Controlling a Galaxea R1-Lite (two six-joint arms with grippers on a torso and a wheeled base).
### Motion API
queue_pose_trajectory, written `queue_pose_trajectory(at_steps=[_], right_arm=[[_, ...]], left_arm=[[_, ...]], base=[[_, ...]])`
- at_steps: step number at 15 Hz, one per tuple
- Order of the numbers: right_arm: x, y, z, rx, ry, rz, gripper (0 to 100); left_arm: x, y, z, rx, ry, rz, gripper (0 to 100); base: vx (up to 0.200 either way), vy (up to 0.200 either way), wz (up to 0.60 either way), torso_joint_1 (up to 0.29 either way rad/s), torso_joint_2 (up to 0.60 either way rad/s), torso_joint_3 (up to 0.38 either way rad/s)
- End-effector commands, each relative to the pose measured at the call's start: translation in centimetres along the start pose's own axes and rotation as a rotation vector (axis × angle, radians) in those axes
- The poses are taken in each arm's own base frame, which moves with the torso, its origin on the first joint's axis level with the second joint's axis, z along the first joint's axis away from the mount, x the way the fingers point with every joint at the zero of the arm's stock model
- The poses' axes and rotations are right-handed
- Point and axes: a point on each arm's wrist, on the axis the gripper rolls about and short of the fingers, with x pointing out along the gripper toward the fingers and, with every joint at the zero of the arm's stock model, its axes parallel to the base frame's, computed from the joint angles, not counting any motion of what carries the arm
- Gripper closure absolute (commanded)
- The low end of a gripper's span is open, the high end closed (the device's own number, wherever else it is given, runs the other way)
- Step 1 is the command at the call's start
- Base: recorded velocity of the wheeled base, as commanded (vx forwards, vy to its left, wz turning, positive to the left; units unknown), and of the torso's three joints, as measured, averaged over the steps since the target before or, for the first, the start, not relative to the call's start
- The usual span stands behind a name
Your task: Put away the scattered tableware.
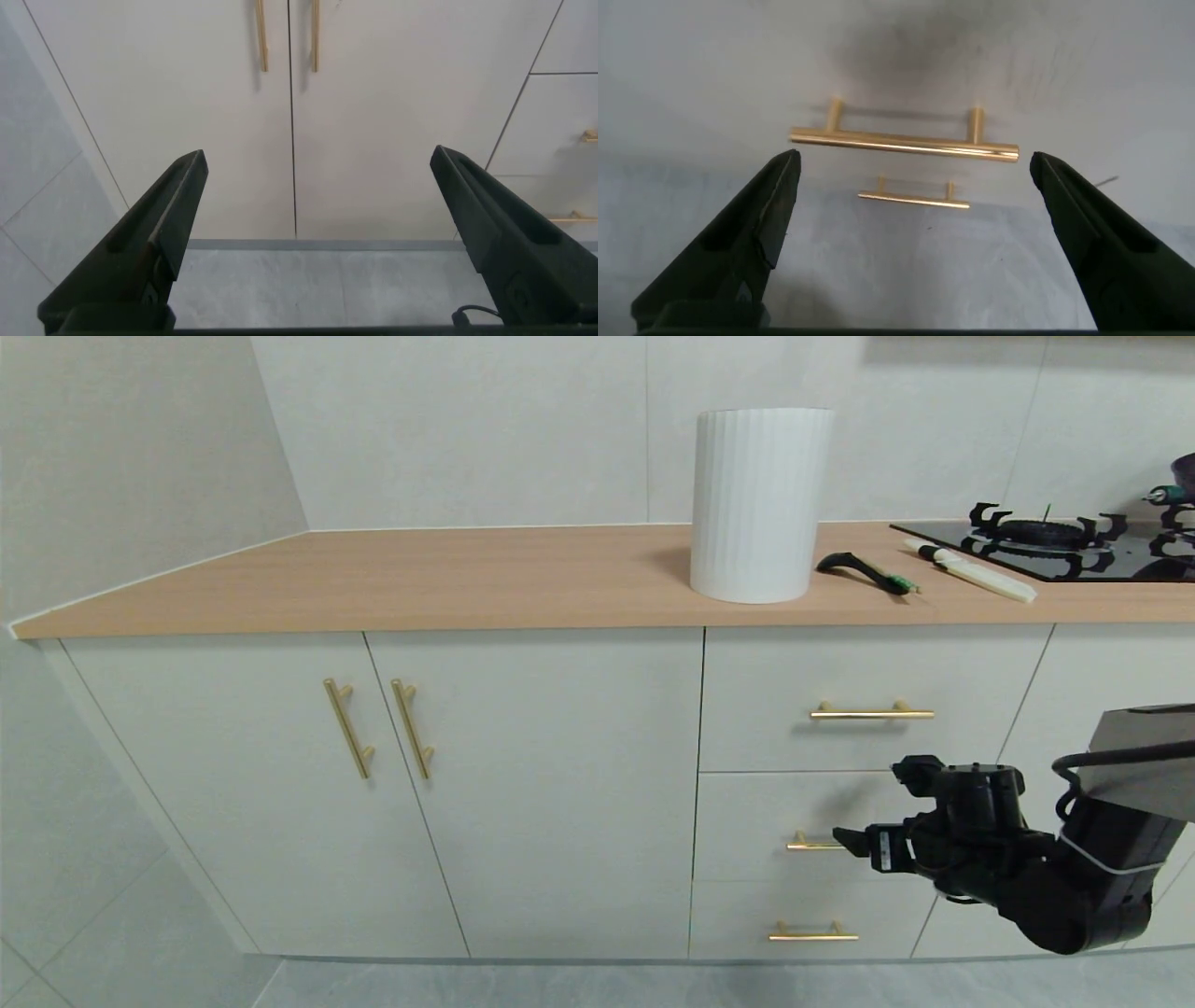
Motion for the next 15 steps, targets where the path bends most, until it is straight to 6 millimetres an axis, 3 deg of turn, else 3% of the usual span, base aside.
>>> queue_pose_trajectory(at_steps=[1, 5, 15], right_arm=[[2.1, -0.2, -1.6, 0.004, 0.033, -0.021, 0], [4.7, -0.1, -2.1, 0.044, 0.006, -0.082, 0], [6.7, -0.6, -2.9, 0.046, 0.008, -0.133, 0]], left_arm=[[0.0, 0.0, 0.0, 0.000, 0.000, 0.000, 0], [0.0, 0.0, 0.0, 0.000, 0.001, 0.000, 0], [0.0, 0.0, 0.0, 0.000, 0.001, 0.000, 0]], base=[[0.000, 0.000, 0.00, 0.000, 0.00, 0.000], [0.000, 0.000, 0.00, 0.000, 0.00, 0.000], [0.000, 0.000, 0.00, 0.000, 0.00, 0.000]])
